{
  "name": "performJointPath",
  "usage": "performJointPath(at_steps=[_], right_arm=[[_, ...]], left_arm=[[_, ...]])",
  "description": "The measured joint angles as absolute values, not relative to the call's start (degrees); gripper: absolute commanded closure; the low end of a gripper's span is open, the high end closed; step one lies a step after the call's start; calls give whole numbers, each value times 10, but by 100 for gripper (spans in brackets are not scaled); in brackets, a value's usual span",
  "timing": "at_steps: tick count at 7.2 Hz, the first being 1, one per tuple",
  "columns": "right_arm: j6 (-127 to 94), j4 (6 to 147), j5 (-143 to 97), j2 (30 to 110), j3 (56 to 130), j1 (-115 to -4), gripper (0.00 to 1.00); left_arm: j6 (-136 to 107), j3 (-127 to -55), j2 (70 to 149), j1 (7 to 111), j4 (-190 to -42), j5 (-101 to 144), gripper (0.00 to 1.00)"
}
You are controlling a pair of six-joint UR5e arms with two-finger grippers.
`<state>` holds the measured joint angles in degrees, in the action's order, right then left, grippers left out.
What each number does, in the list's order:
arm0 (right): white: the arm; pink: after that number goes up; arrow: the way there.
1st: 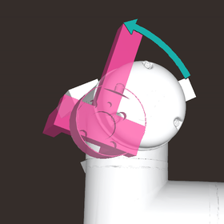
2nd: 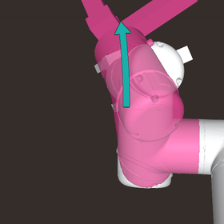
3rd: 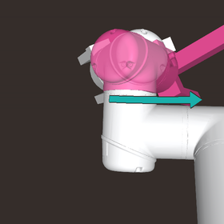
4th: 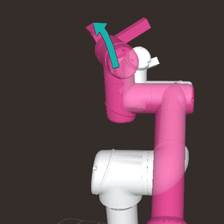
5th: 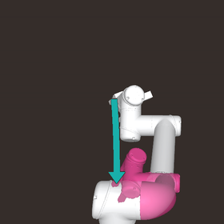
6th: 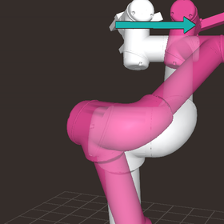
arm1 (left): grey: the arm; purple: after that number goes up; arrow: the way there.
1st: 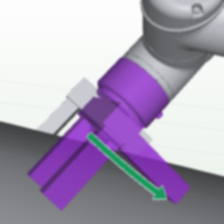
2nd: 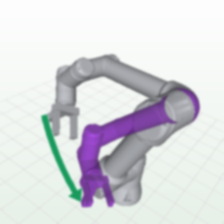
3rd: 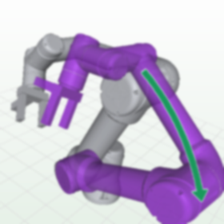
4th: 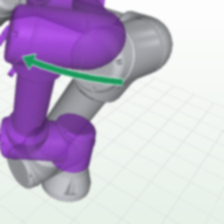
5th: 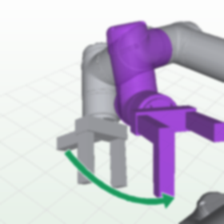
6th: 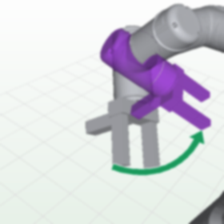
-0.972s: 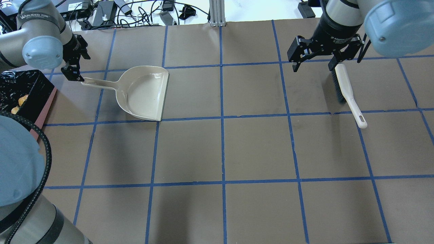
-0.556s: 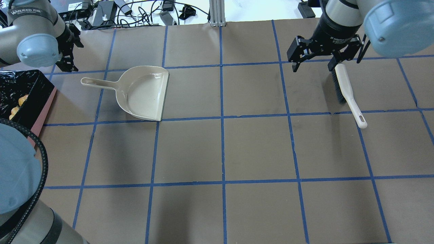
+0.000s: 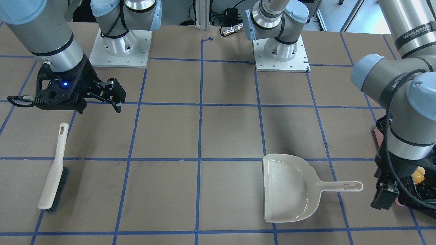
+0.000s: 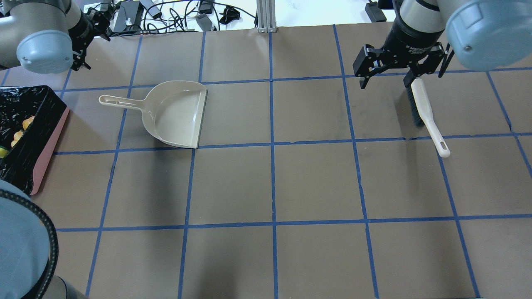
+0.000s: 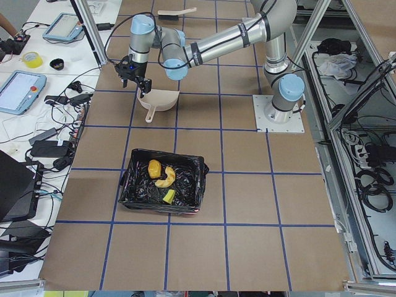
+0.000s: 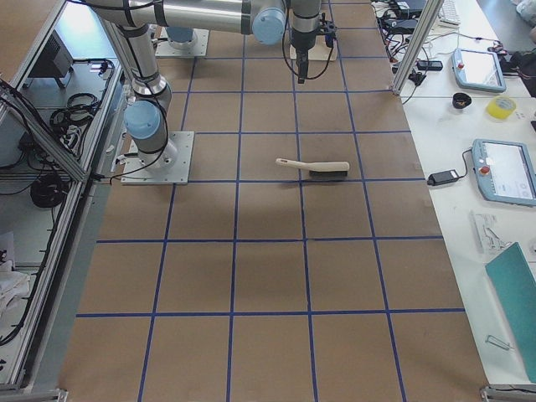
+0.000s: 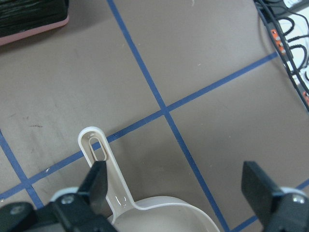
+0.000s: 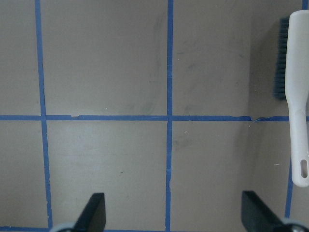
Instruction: Sweep and dump trash into bin
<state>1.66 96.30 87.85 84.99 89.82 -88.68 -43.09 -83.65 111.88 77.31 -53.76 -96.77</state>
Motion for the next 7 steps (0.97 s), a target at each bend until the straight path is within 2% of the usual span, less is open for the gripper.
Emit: performJointPath(at_steps=[4, 7], right_arm=[[17, 963, 876, 849, 898, -887, 0], [20, 962, 876, 850, 898, -887, 0]], left_arm=[[-222, -841, 1063, 844, -581, -965, 0], [-148, -841, 1029, 898, -731, -966, 0]])
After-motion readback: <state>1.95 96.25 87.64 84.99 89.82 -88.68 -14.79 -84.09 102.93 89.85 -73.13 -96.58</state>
